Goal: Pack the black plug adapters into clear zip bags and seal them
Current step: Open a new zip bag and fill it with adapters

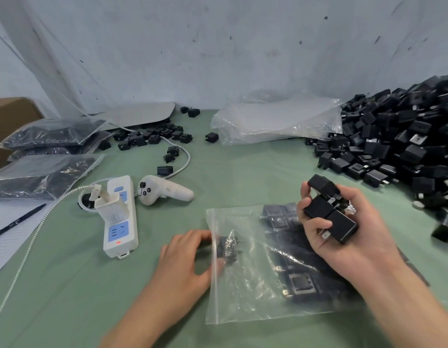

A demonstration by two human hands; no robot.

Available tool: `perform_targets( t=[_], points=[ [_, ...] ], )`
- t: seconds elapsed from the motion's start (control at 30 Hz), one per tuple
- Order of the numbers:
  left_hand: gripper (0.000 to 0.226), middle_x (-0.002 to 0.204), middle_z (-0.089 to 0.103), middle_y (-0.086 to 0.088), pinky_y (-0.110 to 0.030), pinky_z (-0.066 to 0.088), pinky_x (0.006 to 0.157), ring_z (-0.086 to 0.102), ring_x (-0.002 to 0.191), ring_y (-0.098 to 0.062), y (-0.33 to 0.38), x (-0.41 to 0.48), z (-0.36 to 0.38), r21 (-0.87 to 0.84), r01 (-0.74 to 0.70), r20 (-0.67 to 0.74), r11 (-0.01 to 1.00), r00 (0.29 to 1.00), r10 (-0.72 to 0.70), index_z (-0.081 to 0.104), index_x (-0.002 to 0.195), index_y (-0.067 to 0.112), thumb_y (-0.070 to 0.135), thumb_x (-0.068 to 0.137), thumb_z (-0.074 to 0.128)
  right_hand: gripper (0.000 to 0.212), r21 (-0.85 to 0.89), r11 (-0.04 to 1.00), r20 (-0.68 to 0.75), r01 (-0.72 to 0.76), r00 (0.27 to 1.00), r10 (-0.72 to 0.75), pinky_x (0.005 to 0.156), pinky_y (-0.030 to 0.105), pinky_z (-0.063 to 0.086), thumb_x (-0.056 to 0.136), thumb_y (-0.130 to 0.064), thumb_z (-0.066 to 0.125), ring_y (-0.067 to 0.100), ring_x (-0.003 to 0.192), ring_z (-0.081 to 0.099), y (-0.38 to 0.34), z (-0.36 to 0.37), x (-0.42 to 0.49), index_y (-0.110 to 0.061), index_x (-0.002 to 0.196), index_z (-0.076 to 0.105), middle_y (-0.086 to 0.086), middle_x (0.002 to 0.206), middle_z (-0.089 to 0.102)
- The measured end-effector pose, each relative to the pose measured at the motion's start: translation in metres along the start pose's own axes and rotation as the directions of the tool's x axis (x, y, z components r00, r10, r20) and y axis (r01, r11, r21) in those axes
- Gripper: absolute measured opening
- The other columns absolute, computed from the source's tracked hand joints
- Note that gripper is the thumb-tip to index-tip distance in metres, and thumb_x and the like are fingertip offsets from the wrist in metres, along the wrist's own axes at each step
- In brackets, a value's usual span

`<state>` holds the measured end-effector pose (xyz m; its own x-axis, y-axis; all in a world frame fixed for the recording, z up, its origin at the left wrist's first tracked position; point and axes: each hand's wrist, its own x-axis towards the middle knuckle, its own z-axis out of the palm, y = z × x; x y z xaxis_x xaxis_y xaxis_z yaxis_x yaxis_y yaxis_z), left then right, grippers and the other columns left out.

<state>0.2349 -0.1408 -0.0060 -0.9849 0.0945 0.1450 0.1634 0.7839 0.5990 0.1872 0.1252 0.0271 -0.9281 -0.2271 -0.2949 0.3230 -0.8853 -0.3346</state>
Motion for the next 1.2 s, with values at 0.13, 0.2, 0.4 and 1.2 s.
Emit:
perform_targets(
  t=[0.13, 0.2, 0.4, 1.2],
  points=[
    [0.049, 0.123, 0.047, 0.032, -0.026, 0.029, 0.106, 0.037, 0.118, 0.008, -0.005, 0.004, 0.000, 0.073, -0.074, 0.006, 0.995, 0.997, 0.074, 0.046, 0.128, 0.051, 0.067, 0.083, 0.059, 0.041, -0.002, 1.000, -0.009, 0.013, 1.000, -0.013, 0.042, 0.018, 0.041, 0.082, -0.023, 0.067, 0.017, 0.081, 0.063, -0.001, 0.000, 0.000, -0.010, 0.120, 0.062, 0.003, 0.118, 0.071],
    [0.055, 0.130, 0.041, 0.034, -0.020, 0.023, 0.106, 0.031, 0.124, 0.008, -0.006, 0.007, 0.003, 0.106, -0.123, 0.034, 0.987, 0.992, 0.120, 0.044, 0.132, 0.054, 0.072, 0.080, 0.050, 0.043, -0.003, 1.000, -0.009, 0.018, 1.000, -0.018, 0.043, 0.018, 0.042, 0.082, -0.023, 0.066, 0.017, 0.082, 0.063, -0.001, 0.000, 0.000, -0.011, 0.123, 0.061, 0.003, 0.118, 0.071],
    [0.050, 0.116, 0.051, 0.032, -0.010, 0.019, 0.101, 0.036, 0.118, 0.004, -0.007, 0.013, 0.011, 0.141, -0.167, 0.027, 0.976, 0.986, 0.165, 0.056, 0.121, 0.041, 0.069, 0.085, 0.037, 0.042, 0.000, 1.000, -0.010, 0.028, 1.000, -0.028, 0.044, 0.018, 0.042, 0.081, -0.022, 0.067, 0.017, 0.083, 0.062, 0.001, 0.000, 0.001, -0.010, 0.120, 0.062, 0.003, 0.118, 0.071],
    [0.057, 0.126, 0.054, 0.013, -0.024, 0.021, 0.105, 0.039, 0.124, -0.014, -0.002, 0.020, 0.008, 0.387, -0.250, 0.104, 0.887, 0.968, 0.228, 0.065, 0.124, 0.035, 0.056, 0.097, 0.019, 0.043, 0.028, 0.999, -0.055, 0.035, 0.998, -0.034, 0.053, 0.019, 0.045, 0.080, -0.022, 0.067, 0.018, 0.081, 0.062, 0.009, -0.002, 0.004, -0.010, 0.121, 0.063, 0.005, 0.113, 0.072]
  ],
)
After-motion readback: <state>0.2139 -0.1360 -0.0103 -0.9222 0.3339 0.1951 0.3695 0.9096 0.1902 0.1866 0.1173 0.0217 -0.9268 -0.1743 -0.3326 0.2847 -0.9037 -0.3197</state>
